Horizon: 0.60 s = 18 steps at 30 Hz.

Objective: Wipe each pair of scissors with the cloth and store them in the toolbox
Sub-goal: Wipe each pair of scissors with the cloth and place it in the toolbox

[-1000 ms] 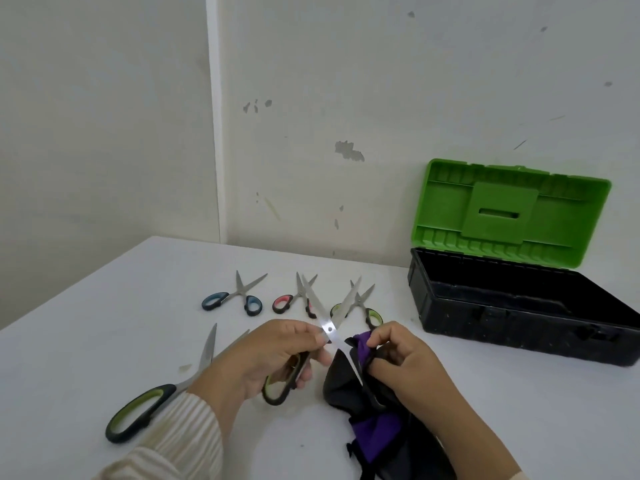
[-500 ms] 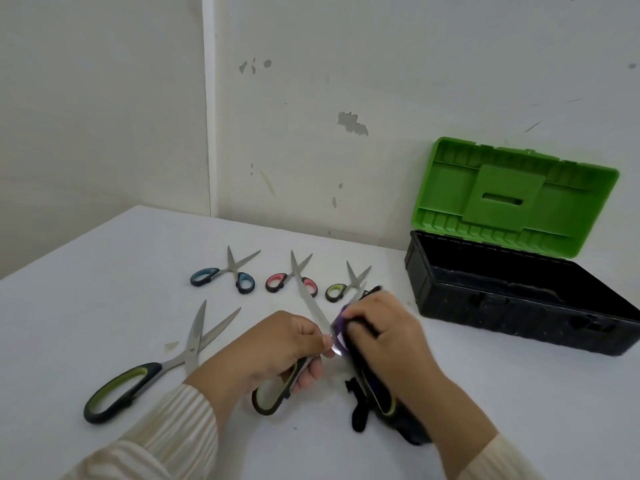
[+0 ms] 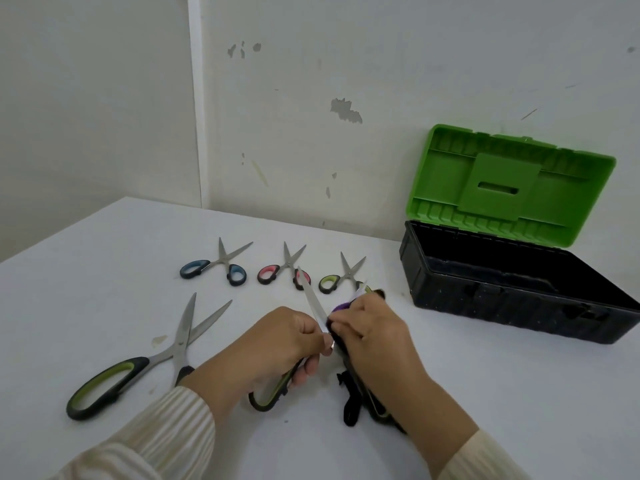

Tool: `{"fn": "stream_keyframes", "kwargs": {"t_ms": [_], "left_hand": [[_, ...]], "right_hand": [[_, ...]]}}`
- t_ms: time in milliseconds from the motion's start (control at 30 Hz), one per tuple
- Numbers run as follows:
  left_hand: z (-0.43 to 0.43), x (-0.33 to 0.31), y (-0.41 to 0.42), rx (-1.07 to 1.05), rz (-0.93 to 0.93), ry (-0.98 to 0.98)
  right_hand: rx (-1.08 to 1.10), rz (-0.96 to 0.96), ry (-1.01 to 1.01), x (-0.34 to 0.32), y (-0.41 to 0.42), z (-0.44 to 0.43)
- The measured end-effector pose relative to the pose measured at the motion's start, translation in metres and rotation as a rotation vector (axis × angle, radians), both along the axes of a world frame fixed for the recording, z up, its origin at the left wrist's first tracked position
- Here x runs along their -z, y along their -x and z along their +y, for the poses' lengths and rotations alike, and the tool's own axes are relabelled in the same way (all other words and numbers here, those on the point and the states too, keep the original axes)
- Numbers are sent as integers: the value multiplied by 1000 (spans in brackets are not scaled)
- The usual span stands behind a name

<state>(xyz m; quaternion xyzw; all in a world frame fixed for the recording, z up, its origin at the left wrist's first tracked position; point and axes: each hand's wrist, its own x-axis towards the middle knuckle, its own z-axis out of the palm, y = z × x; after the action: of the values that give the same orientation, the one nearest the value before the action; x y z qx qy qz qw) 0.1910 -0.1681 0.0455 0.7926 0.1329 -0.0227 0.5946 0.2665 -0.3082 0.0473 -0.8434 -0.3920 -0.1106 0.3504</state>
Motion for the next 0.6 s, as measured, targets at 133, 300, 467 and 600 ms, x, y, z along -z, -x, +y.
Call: {"fn": "stream_keyframes", "kwargs": {"t_ms": [133,300,467,600], "left_hand": [[0,-1,-1,-4,-18,-30],[2,-1,-1,-2,-10,-44],[-1,-2,1,67,19,-51],[1,-2,1,33,21,-48]], "right_hand": [[68,-82,-25,1,-6,-1],[37,-157,8,3,3,4],[387,53,-309,-8,-40,-20],[253,10,-308,-13,-20,-28]]}}
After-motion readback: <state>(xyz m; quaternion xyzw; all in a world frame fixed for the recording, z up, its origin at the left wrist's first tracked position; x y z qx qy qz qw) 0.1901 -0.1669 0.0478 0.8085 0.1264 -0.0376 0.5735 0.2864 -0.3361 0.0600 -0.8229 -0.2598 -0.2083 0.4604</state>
